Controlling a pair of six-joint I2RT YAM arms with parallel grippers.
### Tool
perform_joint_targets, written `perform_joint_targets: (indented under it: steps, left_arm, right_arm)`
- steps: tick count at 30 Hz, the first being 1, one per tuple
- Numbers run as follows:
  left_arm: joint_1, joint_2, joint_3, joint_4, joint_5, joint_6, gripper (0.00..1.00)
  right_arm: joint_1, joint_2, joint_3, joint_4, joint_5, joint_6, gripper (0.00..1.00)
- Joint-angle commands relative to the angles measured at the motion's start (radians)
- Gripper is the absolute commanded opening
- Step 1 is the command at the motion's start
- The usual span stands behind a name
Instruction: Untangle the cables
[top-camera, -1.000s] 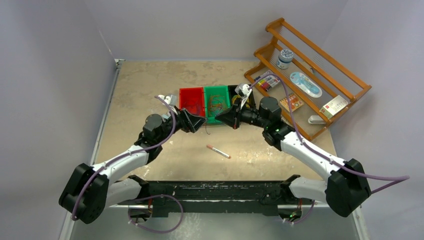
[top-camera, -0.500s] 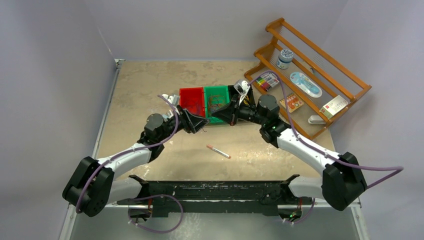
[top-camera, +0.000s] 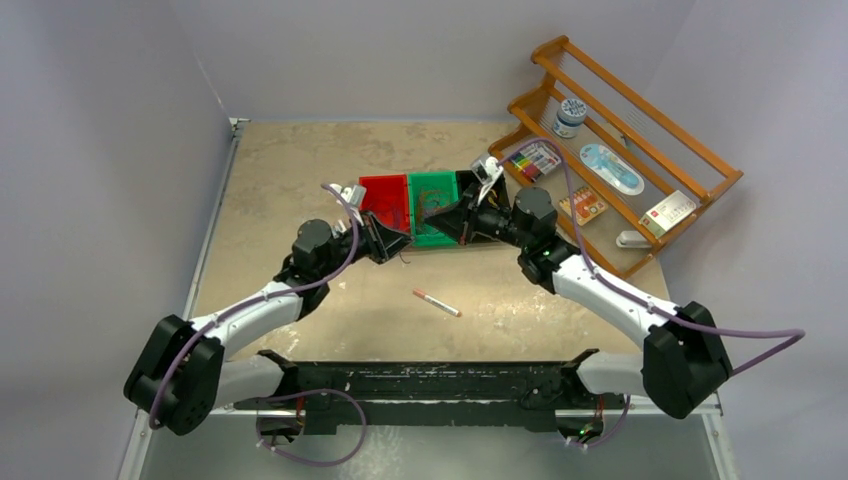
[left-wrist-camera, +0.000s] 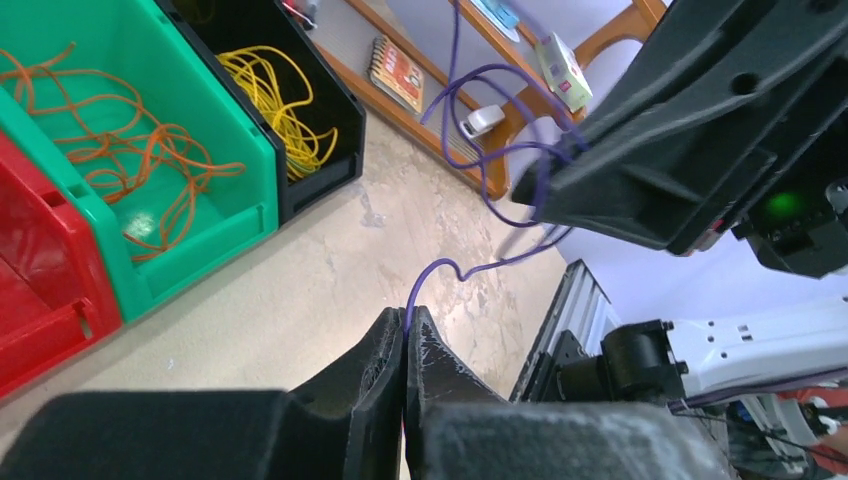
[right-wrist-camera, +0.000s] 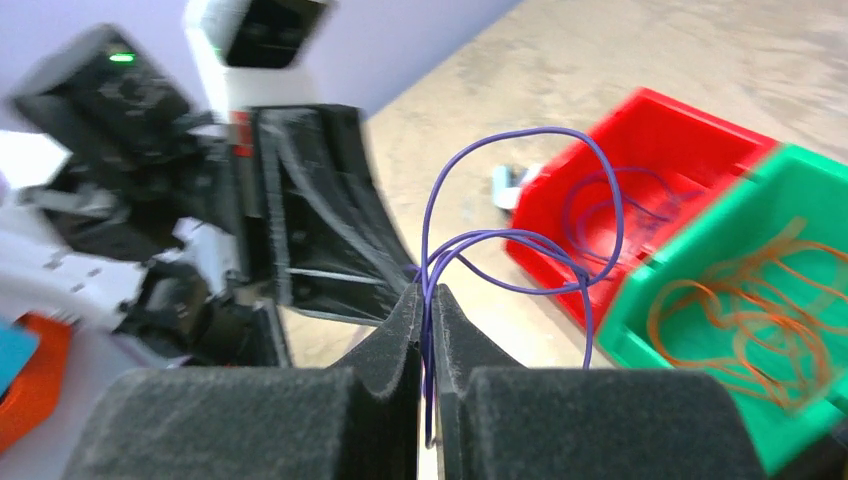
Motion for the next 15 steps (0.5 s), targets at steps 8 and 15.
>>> perform_joint_targets:
  steps: [8,15]
  left_arm:
    - [-0.005,-0.070,0.294,-0.543,-0.173,0.253,0.00]
    - [-0.016,0.004,0.459,-0.756,-0.118,0.344,0.00]
  right_arm:
    - [-0.002,-0.239,-0.115,-0.301,0.651,0.035,0.39]
    - [-0.002,-0.378,-0.195,-0.314,0.616,-0.054,0.62]
